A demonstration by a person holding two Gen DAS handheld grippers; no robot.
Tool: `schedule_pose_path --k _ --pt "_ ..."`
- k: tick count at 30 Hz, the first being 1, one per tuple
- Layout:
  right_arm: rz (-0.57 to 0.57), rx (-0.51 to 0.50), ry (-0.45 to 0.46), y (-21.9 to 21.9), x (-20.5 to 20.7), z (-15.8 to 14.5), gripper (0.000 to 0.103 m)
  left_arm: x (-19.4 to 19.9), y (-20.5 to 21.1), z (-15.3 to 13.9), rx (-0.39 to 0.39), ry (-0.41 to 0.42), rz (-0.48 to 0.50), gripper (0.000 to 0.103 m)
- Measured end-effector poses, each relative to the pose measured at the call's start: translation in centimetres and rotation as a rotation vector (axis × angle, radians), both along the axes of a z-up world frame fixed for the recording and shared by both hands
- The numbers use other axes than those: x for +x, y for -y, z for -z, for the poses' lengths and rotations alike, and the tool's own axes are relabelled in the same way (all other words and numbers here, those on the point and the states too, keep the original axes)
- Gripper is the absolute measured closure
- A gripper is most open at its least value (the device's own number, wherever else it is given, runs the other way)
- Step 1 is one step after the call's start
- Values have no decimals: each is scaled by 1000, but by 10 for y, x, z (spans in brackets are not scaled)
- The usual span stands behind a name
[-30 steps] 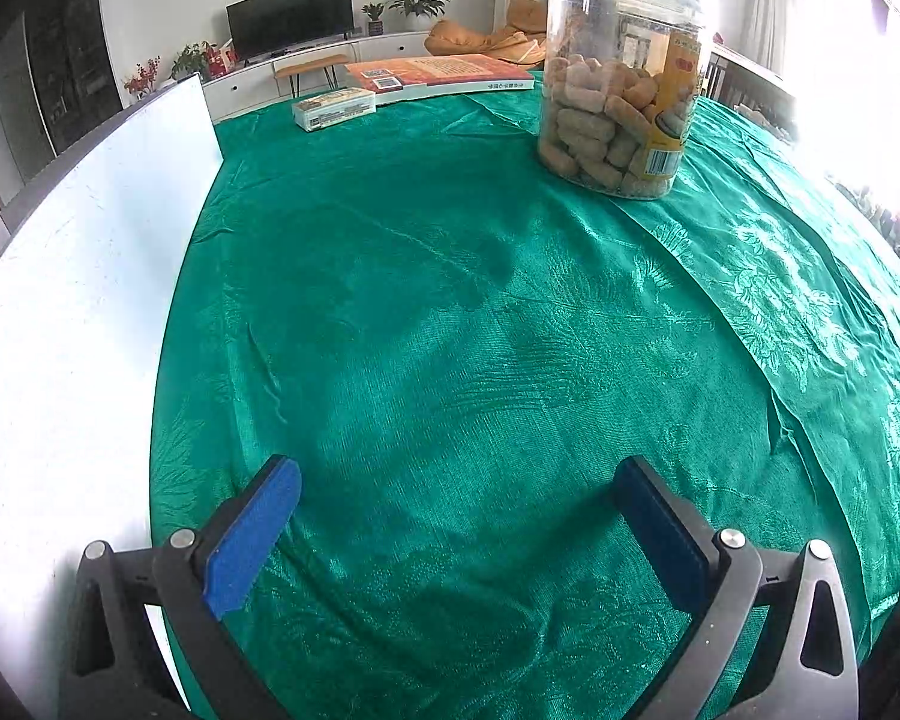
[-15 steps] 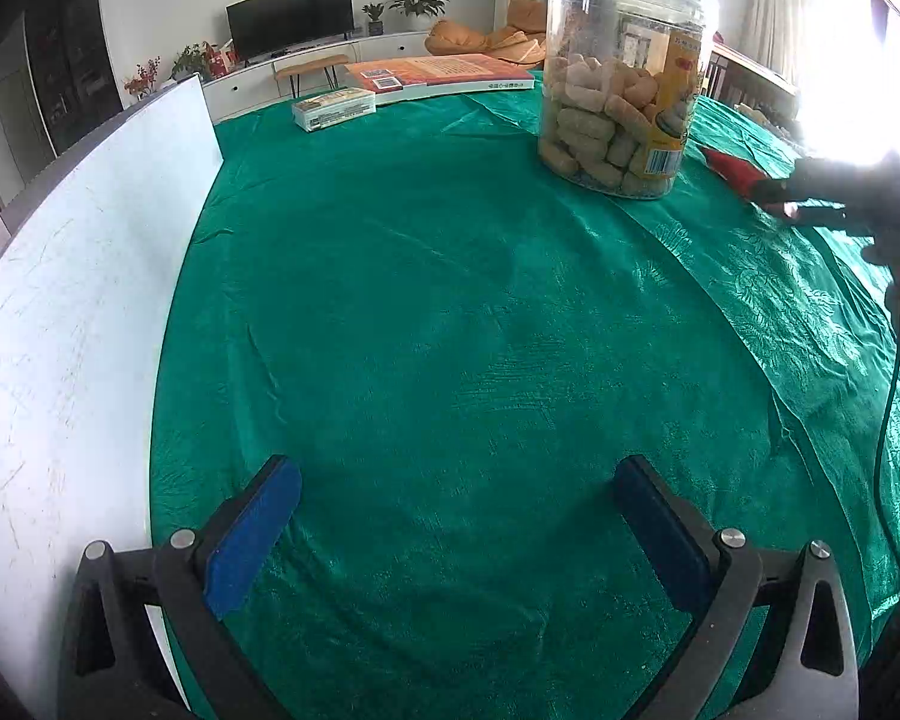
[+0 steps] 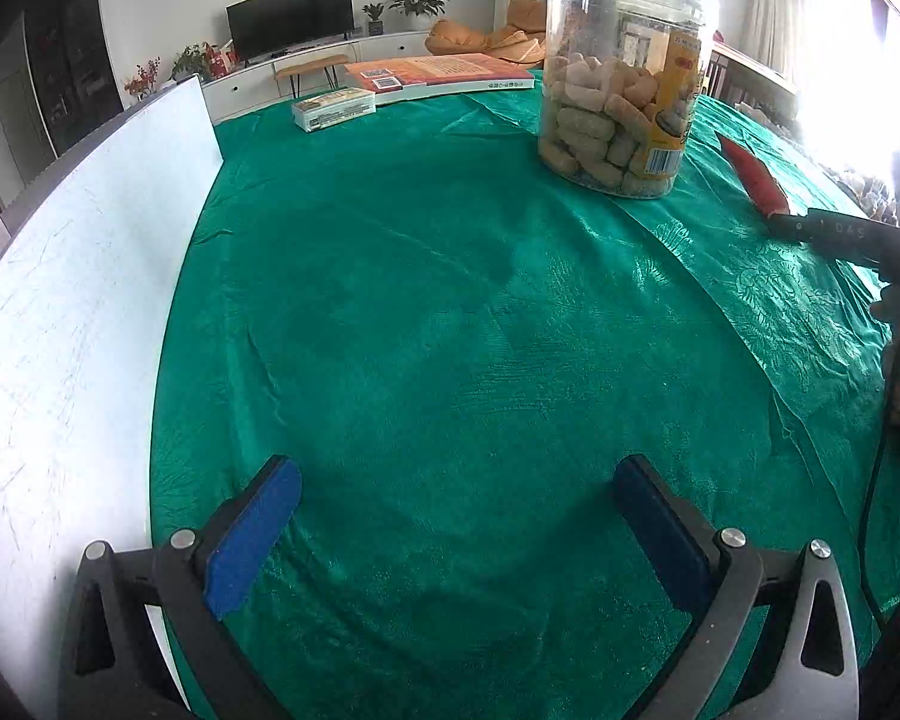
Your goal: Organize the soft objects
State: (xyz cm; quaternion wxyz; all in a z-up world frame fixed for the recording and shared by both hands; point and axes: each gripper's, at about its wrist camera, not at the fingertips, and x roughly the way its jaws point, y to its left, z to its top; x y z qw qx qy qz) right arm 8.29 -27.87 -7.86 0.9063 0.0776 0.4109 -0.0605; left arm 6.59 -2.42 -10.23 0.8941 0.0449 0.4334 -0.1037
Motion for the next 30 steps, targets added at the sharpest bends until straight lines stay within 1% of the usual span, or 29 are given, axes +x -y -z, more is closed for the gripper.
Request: schedule_pose_path --k 7,10,11,13,14,15,16,17,18,19,20,22,24,25,26,27,30 --pt "2 -35 -16 0 1 7 19 1 0 0 -4 -5 -1 0" --pt "3 -50 -22 -2 1 7 19 6 0 -1 0 -26 10 0" --pt "3 -51 -22 -2 1 8 19 9 1 -2 6 -58 11 0" --pt "3 -49 -22 -1 1 8 19 19 4 -6 18 -176 2 0" --pt "3 -46 -20 0 1 8 19 22 3 -11 -25 -239 -2 0" --pt "3 -43 -19 0 1 8 19 24 1 -18 -86 -272 5 1" --pt "3 -41 -18 0 0 8 19 26 -2 -30 -175 -300 27 1" --pt "3 -38 -17 1 0 8 19 31 -4 -44 -243 -321 59 1" --pt "2 -36 -16 1 0 8 19 37 -4 -59 -267 -330 91 0" --pt "3 -35 -16 1 0 7 19 46 -4 -74 -261 -325 120 0" --pt "3 -35 -16 1 0 7 19 57 -6 -89 -232 -308 142 0" --pt "3 -35 -16 1 0 7 19 89 -11 -116 -136 -253 154 0" --pt "3 -35 -16 1 0 7 19 130 -13 -132 -18 -197 136 0" --pt "3 -33 -15 2 -1 7 19 149 -12 -134 20 -181 130 0" --pt "3 -31 -15 2 0 7 19 171 -10 -133 57 -172 131 0" --pt "3 -30 -14 2 -1 7 19 197 -5 -128 111 -171 143 0" --pt "3 -28 -14 2 0 7 19 263 9 -98 301 -178 168 0"
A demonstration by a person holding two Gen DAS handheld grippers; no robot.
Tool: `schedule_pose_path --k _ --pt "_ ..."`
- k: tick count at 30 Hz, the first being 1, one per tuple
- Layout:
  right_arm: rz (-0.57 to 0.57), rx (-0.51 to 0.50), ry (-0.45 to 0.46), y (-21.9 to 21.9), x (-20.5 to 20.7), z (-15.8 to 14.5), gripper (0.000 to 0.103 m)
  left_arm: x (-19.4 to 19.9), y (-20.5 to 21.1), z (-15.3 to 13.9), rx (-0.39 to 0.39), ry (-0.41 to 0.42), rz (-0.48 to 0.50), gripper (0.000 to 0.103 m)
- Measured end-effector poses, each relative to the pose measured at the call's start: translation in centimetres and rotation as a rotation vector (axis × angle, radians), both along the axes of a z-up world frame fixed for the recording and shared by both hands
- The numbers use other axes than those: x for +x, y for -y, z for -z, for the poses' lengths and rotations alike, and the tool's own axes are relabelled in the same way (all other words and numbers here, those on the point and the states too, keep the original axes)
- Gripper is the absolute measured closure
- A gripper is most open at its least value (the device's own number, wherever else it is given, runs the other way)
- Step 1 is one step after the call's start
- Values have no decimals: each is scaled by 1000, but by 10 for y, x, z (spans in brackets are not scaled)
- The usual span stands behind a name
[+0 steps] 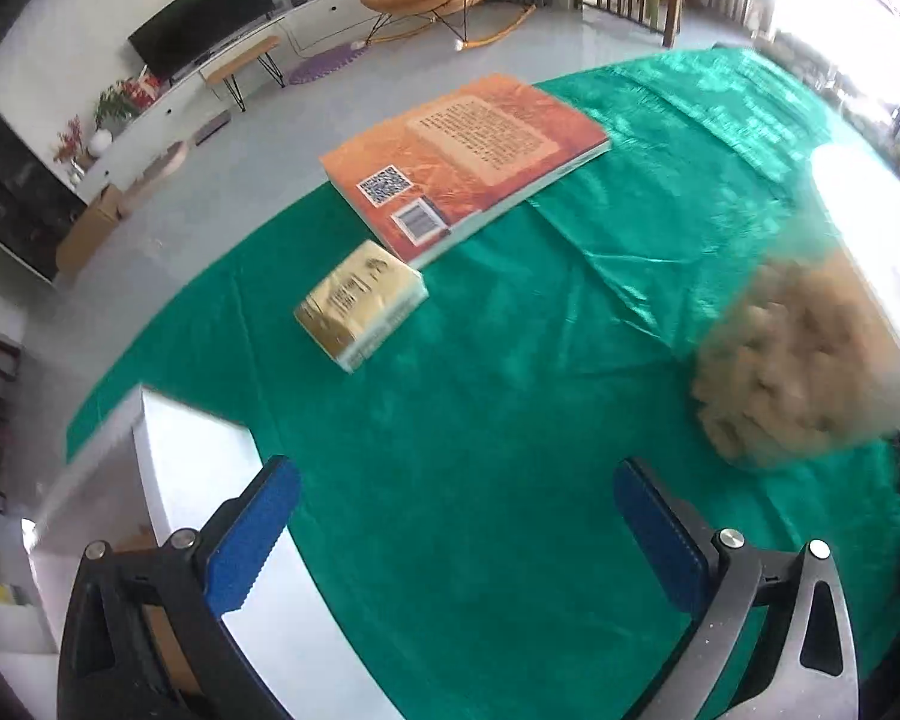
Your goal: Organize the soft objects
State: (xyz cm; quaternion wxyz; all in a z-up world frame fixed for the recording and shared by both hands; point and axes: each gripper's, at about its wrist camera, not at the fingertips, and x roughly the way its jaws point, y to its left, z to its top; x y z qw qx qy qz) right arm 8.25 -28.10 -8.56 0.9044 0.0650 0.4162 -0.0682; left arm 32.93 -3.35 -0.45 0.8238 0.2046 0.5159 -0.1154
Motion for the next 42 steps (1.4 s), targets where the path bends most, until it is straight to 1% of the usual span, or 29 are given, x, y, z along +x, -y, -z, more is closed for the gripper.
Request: schedule_pose_path --k 1,2,4,6,9,10,11,12,14,15,16,18,19,21,22,24,25,26,28,30,31,33,34,35,37,38,39,40,42 --pt "0 1 0 0 0 0 19 22 5 10 38 -6 1 0" --pt "0 1 0 0 0 0 19 39 5 18 56 -15 3 0" --pt "0 1 0 0 0 0 19 73 3 34 73 -28 9 0" --pt "0 4 2 1 0 0 19 100 0 45 93 -14 -4 0" --pt "-1 9 3 1 0 -1 19 130 -10 57 60 -2 -37 0" --pt "-2 10 3 1 0 -1 19 137 -15 61 38 -16 -48 0" --pt "-4 11 3 1 1 -1 18 142 -18 68 14 -51 -50 0" --pt "-7 12 1 1 1 -1 18 145 -19 75 0 -86 -43 0" --pt "-8 9 0 0 2 0 17 143 -25 76 -38 -98 -43 0" --pt "-9 13 2 1 1 -1 17 140 -27 78 -50 -120 -25 0" --pt "-13 37 14 3 0 -2 17 136 -28 79 -52 -123 -5 1" --pt "-22 137 17 15 -1 -7 17 123 -32 75 -42 -77 21 28" --pt "-28 177 24 21 1 -13 17 120 -36 74 -52 -67 7 30" --pt "-31 163 23 31 16 -29 17 115 -47 74 -99 -64 -46 34" --pt "-42 159 -9 35 30 -33 17 111 -50 72 -125 -60 -65 34" --pt "-112 197 -104 38 67 -31 19 99 -57 67 -197 -57 -96 35" --pt "-161 198 -161 34 83 -24 27 88 -59 61 -239 -50 -105 35" --pt "-186 154 -241 28 96 -15 91 76 -60 52 -278 -47 -106 35" --pt "-180 81 -246 25 101 -19 92 54 -64 29 -347 -39 -96 36" --pt "-162 71 -226 28 102 -31 92 27 -71 -1 -433 -24 -85 36" --pt "-147 86 -207 32 103 -43 92 15 -79 -16 -484 -17 -86 36" --pt "-130 109 -150 37 102 -76 92 -6 -93 -48 -563 -3 -95 35" --pt "-132 107 -120 35 101 -94 92 -24 -93 -65 -592 8 -100 35" --pt "-146 101 -85 29 99 -120 92 -41 -109 -79 -623 24 -108 35" --pt "-190 93 -31 11 90 -161 92 -68 -135 -101 -651 51 -132 35" --pt "-224 101 -8 -5 84 -180 92 -88 -158 -111 -661 69 -152 35" --pt "-266 122 7 -25 76 -196 92 -106 -167 -117 -660 87 -174 35" --pt "-317 152 16 -48 67 -208 92 -126 -185 -123 -644 108 -200 35" --pt "-442 228 20 -103 49 -225 92 -167 -220 -124 -562 153 -274 33"
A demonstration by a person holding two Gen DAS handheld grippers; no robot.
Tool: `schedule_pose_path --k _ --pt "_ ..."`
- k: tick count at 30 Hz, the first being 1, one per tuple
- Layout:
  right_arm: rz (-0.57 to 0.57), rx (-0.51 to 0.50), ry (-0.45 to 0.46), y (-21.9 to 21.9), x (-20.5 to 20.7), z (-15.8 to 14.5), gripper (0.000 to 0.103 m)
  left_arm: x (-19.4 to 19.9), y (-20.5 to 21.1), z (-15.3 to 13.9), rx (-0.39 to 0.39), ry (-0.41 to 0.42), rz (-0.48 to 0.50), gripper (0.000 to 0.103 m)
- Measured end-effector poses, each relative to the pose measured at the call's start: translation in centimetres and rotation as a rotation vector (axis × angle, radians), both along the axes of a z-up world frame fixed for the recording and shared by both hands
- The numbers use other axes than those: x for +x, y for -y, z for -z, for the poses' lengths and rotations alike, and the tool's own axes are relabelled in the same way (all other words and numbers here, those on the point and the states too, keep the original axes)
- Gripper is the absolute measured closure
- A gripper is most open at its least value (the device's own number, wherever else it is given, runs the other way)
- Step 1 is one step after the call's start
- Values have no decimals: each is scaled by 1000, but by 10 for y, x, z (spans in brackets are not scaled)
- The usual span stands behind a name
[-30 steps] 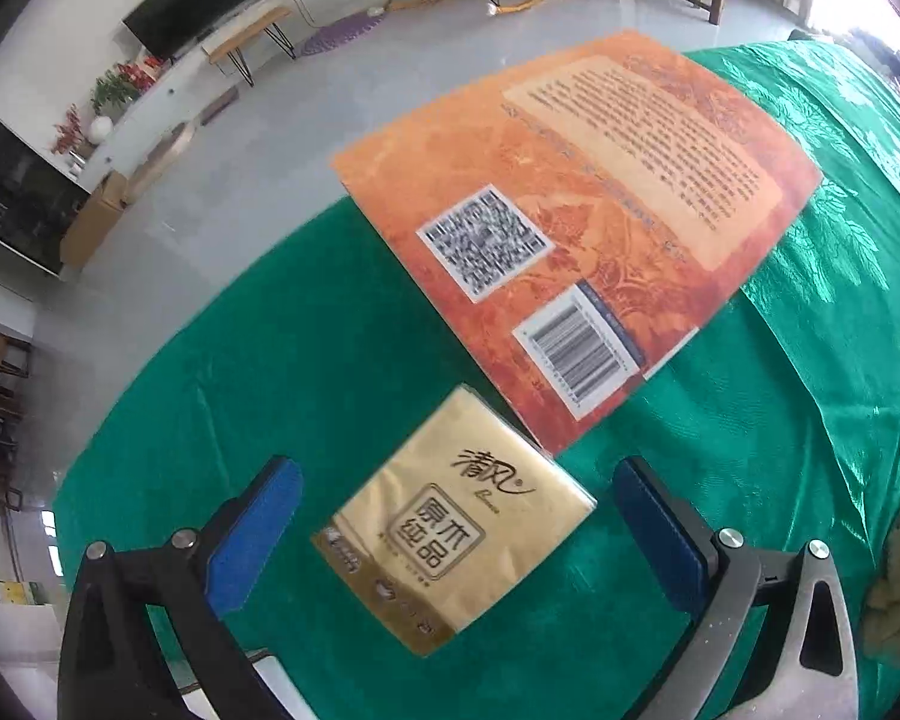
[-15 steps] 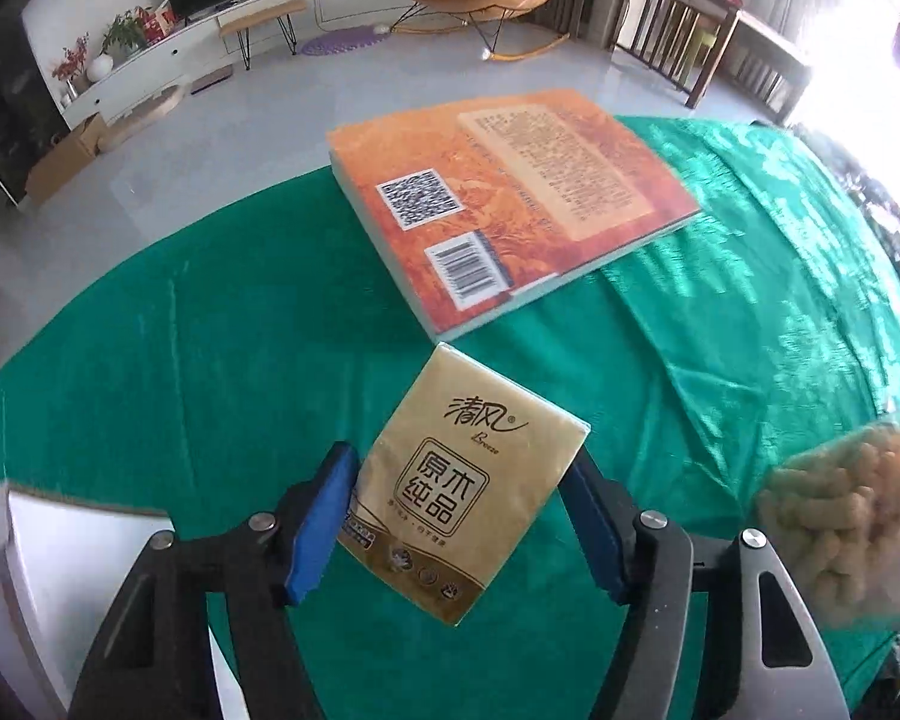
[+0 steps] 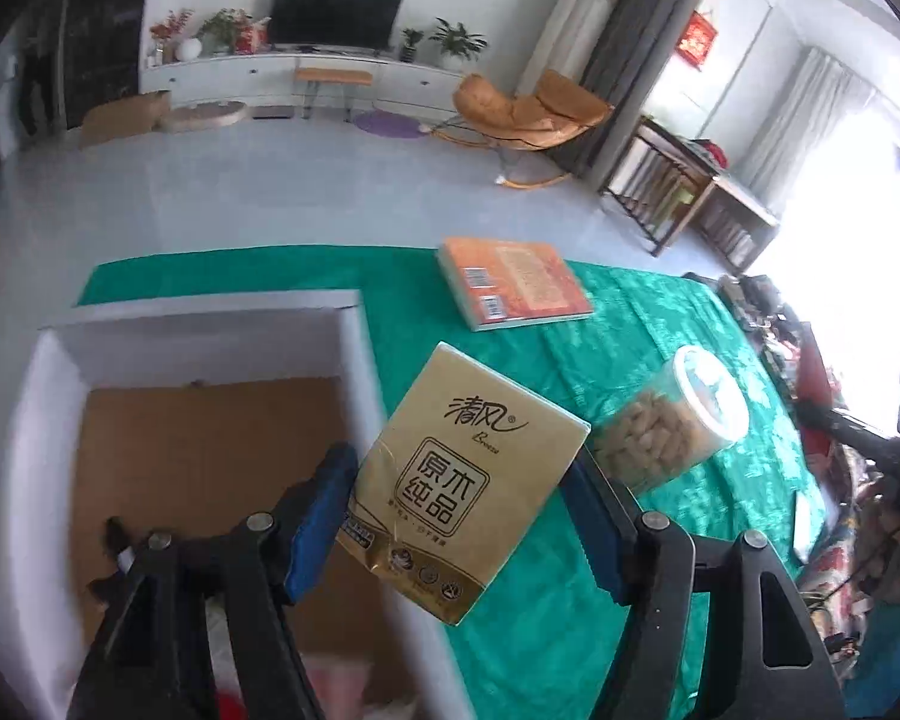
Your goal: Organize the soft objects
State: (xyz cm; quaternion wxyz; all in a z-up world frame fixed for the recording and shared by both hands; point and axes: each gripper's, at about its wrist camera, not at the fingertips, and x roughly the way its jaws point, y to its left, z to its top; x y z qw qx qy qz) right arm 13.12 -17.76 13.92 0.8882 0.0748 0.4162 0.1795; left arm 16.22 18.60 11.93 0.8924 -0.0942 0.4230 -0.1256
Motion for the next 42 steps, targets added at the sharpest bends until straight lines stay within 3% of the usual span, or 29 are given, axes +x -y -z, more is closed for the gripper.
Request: schedule_pose_path --k 3,7,9,10,11,12,13,19,26,29,34,38,42 --pt "-188 107 -43 -90 -26 -4 92 -51 -49 11 101 -34 -128 30" --pt "-402 183 -127 -212 -64 16 90 -107 -93 32 122 -58 -256 21" --pt "-474 192 -155 -267 -84 35 84 -126 -95 42 156 -51 -286 15" --pt "-504 185 -168 -290 -93 45 63 -134 -94 45 179 -46 -298 15" --pt "-531 166 -178 -311 -100 56 25 -141 -93 48 203 -39 -310 14" --pt "-543 146 -176 -323 -106 65 20 -146 -90 52 221 -32 -320 13" --pt "-541 111 -162 -332 -113 72 21 -153 -87 55 239 -23 -330 11" --pt "-474 -14 -75 -308 -132 88 21 -178 -71 59 395 -15 -488 9" --pt "-418 -79 -55 -269 -142 82 21 -207 -58 42 409 -16 -643 9" --pt "-400 -126 -29 -269 -150 72 21 -224 -51 26 390 81 -620 9" --pt "-369 -197 -5 -272 -156 64 21 -240 -34 14 278 217 -479 1" --pt "-362 -221 -5 -273 -158 61 21 -241 -26 9 344 253 -533 1" --pt "-348 -228 0 -270 -159 60 21 -247 -35 9 297 258 -584 1"
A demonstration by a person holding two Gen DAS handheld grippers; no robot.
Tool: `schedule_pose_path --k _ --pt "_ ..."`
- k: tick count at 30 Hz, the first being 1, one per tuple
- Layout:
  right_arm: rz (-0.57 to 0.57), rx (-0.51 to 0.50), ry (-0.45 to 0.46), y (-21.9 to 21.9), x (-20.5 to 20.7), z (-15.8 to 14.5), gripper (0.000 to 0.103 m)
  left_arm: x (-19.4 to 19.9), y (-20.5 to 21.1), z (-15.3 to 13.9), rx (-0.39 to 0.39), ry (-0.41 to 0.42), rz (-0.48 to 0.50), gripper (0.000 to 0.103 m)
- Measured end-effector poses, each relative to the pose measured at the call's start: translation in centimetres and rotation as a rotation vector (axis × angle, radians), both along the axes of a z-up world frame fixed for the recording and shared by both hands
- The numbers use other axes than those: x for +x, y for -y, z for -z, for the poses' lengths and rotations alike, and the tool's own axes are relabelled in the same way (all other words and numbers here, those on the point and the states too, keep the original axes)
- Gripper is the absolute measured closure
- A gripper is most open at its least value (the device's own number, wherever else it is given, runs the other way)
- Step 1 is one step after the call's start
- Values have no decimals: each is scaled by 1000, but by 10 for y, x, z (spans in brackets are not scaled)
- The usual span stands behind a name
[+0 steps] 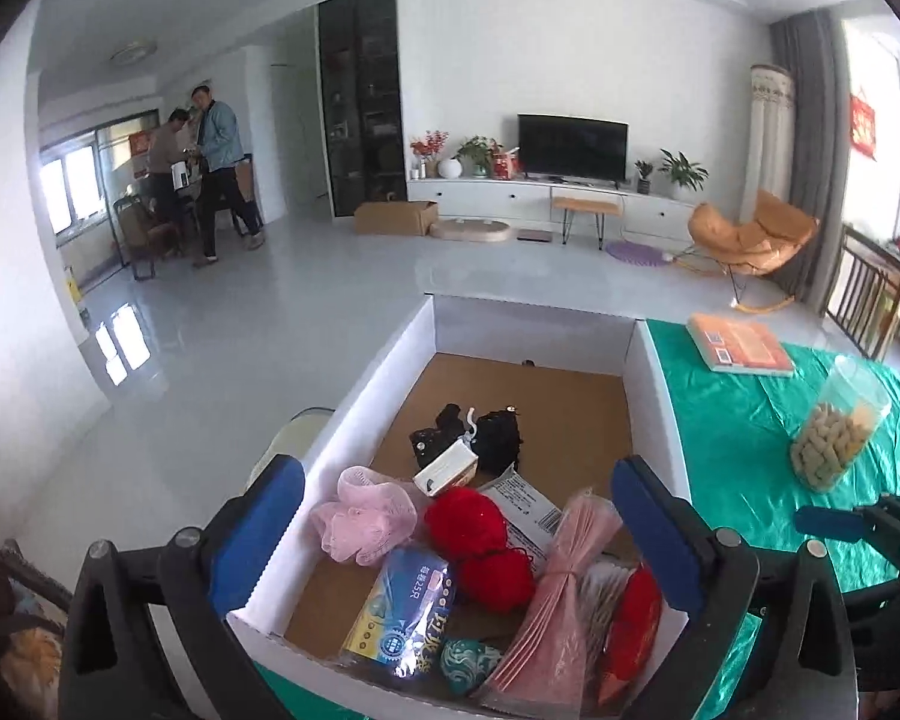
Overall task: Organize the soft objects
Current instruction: 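Carry the candy stick to the box with the right tool and release it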
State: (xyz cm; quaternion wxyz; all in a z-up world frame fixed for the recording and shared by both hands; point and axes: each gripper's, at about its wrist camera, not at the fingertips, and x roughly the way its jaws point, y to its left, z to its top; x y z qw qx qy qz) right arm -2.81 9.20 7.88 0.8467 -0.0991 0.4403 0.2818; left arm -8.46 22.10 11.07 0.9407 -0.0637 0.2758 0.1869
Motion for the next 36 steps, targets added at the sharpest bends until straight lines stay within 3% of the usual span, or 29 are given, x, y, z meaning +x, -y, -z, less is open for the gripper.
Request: schedule_pose_path --k 10,17,27,36 --pt "3 12 -18 -4 5 7 21 -2 -16 22 -104 -5 -5 1" --pt "8 -8 13 -6 4 1 21 -3 -15 17 -42 1 -54 1" --pt "14 -15 33 -5 0 -5 21 -7 -26 25 -139 -7 -60 1" --pt "8 -27 30 -10 2 -2 21 -4 -19 28 -97 -13 -30 1"
